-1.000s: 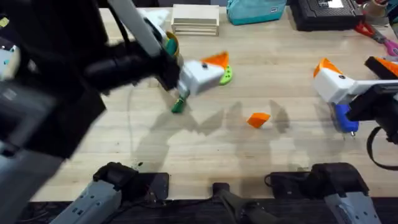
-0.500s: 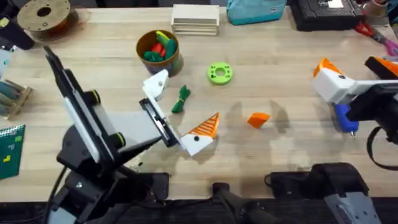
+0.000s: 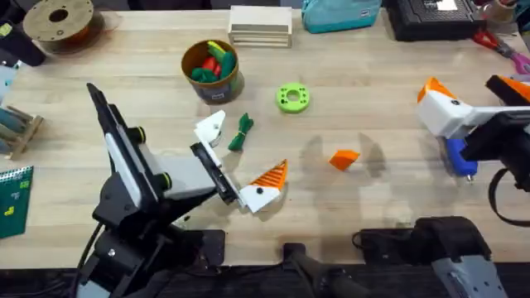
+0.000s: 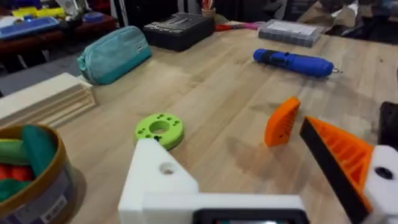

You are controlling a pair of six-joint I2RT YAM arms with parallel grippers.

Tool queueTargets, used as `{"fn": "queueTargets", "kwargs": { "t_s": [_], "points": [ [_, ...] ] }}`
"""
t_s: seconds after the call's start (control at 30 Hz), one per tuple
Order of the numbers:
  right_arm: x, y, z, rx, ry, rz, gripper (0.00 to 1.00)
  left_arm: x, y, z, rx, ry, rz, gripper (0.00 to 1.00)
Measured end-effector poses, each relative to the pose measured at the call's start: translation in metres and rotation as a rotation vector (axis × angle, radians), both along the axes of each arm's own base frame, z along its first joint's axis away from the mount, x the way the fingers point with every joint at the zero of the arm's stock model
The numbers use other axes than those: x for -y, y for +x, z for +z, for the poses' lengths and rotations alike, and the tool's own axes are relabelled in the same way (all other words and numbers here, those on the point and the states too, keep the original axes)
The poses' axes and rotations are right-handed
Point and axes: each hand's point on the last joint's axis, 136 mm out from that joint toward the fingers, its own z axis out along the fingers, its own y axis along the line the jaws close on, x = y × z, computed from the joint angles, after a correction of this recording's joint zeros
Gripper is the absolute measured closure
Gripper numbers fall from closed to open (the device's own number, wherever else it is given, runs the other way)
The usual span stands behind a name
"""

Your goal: Pick up the gripper from the table and insert it into the empty holder that is missing its gripper. Then pick up a screw, insert it into the mounting hole, and use the screwdriver to tighten it. Finally, clean up the table by picking up the vegetable and placing it into the bucket.

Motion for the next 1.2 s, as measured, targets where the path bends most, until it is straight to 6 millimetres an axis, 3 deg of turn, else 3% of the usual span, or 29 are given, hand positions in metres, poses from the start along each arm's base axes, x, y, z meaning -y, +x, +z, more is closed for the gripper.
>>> {"fn": "queueTargets", "kwargs": {
  "t_s": [0.23, 1.2],
  "points": [
    [0.0, 0.0, 0.0, 0.0, 0.0, 0.0, 0.012, 0.0, 0.0, -0.0001, -0.094, -0.064, 0.005, 0.014],
    [-0.0004, 0.0003, 0.0011, 0.004, 0.004, 0.001, 0.013, 0.0, 0.0, 0.0, -0.109, -0.075, 0.006, 0.014]
  ]
}}
